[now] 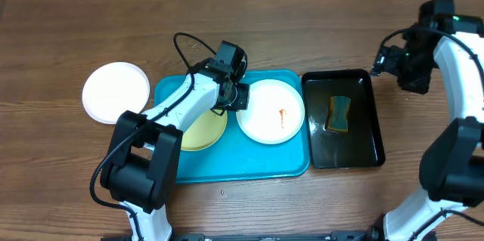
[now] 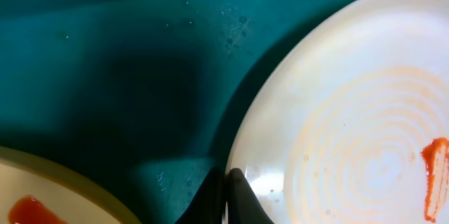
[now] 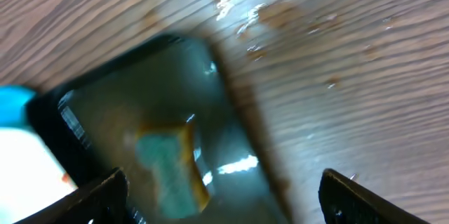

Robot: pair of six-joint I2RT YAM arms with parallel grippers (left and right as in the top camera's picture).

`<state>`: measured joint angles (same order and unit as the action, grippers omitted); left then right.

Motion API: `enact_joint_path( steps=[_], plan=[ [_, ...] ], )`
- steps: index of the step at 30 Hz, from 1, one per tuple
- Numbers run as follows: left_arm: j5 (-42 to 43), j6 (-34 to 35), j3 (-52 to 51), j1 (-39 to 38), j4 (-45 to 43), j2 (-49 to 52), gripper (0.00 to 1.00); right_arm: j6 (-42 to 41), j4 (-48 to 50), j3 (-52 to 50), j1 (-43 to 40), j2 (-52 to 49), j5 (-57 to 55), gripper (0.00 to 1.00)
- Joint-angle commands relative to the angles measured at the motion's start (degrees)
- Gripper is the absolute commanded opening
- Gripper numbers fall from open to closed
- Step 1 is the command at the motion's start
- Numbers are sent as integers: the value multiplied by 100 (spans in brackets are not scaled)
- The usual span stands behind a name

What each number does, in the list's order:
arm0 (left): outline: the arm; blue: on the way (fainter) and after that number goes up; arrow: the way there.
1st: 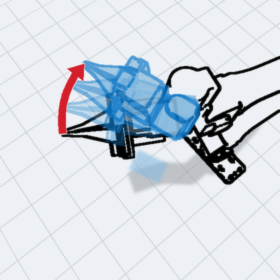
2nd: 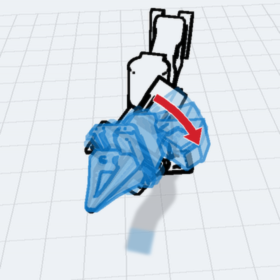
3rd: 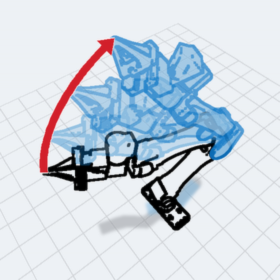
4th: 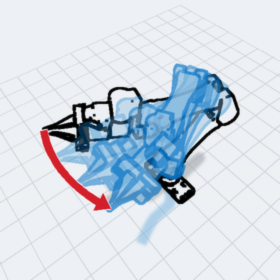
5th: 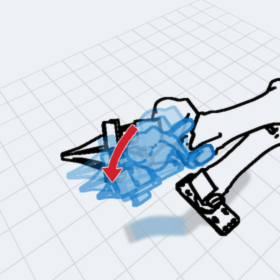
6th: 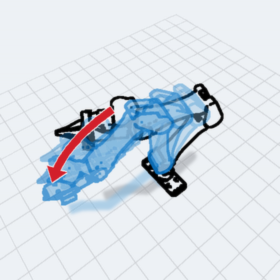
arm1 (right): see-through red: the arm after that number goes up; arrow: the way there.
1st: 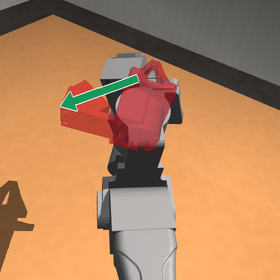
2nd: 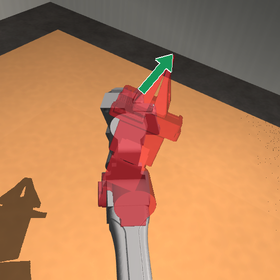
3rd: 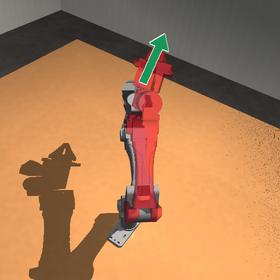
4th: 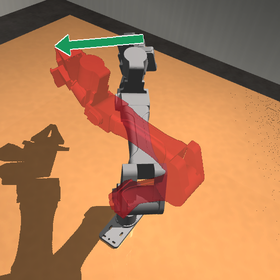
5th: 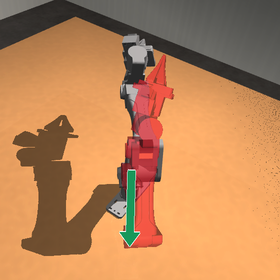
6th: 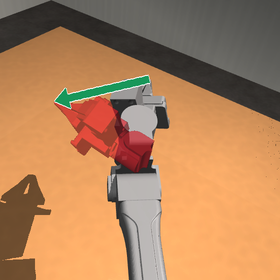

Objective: Clean dirty plates on tray and stack at the side
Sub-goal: 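Lower the right gripper into the black tray toward the sponge, then grasp the green-and-yellow sponge with the right gripper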

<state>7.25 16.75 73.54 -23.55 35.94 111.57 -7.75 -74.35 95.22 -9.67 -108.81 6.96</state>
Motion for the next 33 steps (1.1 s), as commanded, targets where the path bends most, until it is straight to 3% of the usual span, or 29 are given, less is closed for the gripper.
enact_joint_path(
  steps=[1, 5, 10, 14, 19, 28, 29, 31, 32, 33],
  plan=[
    [-13, 304, 7, 0, -24, 96, 4, 59, -271, 254, 468, 605, 79, 92],
    [-15, 297, 7, -7, -46, 96, 21, 7, -756, 146, 881, 614, 57, 93],
    [-15, 299, 7, -7, -46, 96, 24, -603, -564, -575, 1287, 616, -656, 93],
    [-15, 297, 7, -7, -48, 96, 25, -601, 26, -1268, 1521, 616, -691, 90],
    [-15, 295, 7, -7, -46, 96, 26, -603, 1123, -2269, 1740, 614, -691, 76],
    [-15, 297, 7, -7, -46, 96, 26, -601, 2295, -3311, 1797, 614, -691, 75],
    [-15, 297, 7, -7, -46, 96, 26, -601, 2312, -3348, 1797, 614, -691, 69],
    [-15, 295, 7, -7, -46, 96, 27, -601, 2312, -3394, 1797, 614, -691, 41],
    [-15, 295, 7, -7, -48, 96, 27, -601, 2306, -3403, 1797, 614, -688, 21],
    [-15, 295, 7, -7, -50, 96, 26, -601, 2284, -3403, 1797, 614, -682, 15]
  ],
)
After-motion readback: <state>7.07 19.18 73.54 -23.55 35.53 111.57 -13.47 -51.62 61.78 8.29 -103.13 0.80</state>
